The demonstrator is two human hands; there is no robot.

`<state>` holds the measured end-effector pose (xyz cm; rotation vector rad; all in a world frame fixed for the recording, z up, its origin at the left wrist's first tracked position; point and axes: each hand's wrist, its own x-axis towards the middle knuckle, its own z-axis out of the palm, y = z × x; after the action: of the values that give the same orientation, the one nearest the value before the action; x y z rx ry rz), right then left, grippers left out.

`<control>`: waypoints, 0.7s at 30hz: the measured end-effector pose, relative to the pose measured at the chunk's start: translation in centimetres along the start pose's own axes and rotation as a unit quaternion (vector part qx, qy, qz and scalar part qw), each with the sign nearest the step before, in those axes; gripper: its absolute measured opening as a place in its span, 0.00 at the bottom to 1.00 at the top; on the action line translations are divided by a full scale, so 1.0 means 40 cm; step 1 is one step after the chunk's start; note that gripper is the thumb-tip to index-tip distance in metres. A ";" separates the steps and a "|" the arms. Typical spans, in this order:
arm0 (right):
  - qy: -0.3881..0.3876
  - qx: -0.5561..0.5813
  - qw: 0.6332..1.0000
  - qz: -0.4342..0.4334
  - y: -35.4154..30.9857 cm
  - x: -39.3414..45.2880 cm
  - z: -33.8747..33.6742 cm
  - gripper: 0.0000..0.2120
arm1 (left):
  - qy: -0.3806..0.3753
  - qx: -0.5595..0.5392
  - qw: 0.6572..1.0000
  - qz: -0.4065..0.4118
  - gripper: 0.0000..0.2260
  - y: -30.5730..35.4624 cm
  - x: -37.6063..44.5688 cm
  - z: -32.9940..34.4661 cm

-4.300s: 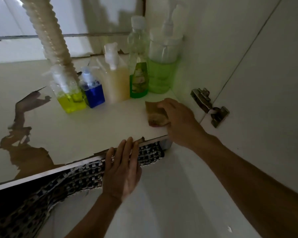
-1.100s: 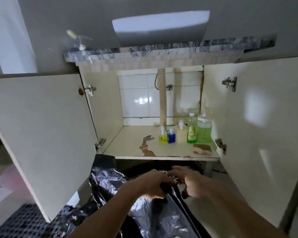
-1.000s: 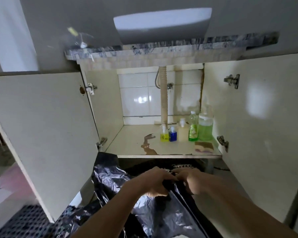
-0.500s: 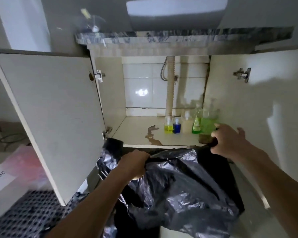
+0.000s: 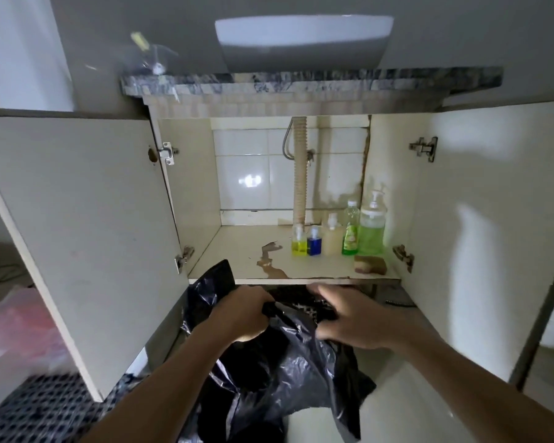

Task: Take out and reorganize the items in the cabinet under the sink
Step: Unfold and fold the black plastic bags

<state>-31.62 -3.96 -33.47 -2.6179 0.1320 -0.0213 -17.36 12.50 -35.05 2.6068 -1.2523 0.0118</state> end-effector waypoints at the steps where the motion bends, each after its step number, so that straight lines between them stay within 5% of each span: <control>1: -0.053 0.029 0.998 0.006 -0.014 -0.004 0.028 0.44 | 0.003 0.000 1.000 -0.010 0.08 0.006 -0.003 -0.004; 4: -0.041 0.038 0.998 0.024 0.010 0.012 0.121 0.40 | 0.009 0.010 0.999 -0.029 0.09 0.017 -0.008 -0.016; 8: 0.028 -0.112 0.990 0.083 0.095 0.053 0.121 0.09 | 0.005 0.019 0.999 -0.031 0.08 0.007 -0.014 -0.019; 12: 0.119 -0.197 0.971 0.059 0.115 0.048 0.025 0.14 | 0.004 0.083 0.995 -0.046 0.10 -0.026 -0.025 -0.002; 15: 0.118 -0.219 0.968 0.031 0.113 0.028 -0.030 0.16 | 0.020 0.134 0.988 -0.073 0.12 -0.042 -0.032 0.000; 18: 0.164 -0.199 0.965 0.034 0.122 0.018 -0.106 0.06 | 0.025 0.173 0.981 -0.089 0.12 -0.034 -0.021 -0.005; 21: 0.156 -0.244 0.954 0.074 0.150 0.026 -0.166 0.15 | 0.037 0.208 0.973 -0.090 0.13 0.001 0.023 -0.020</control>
<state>-31.40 -12.55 -30.70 -3.0687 0.5000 -0.3996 -16.73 11.97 -34.17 3.0327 -1.0763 0.3739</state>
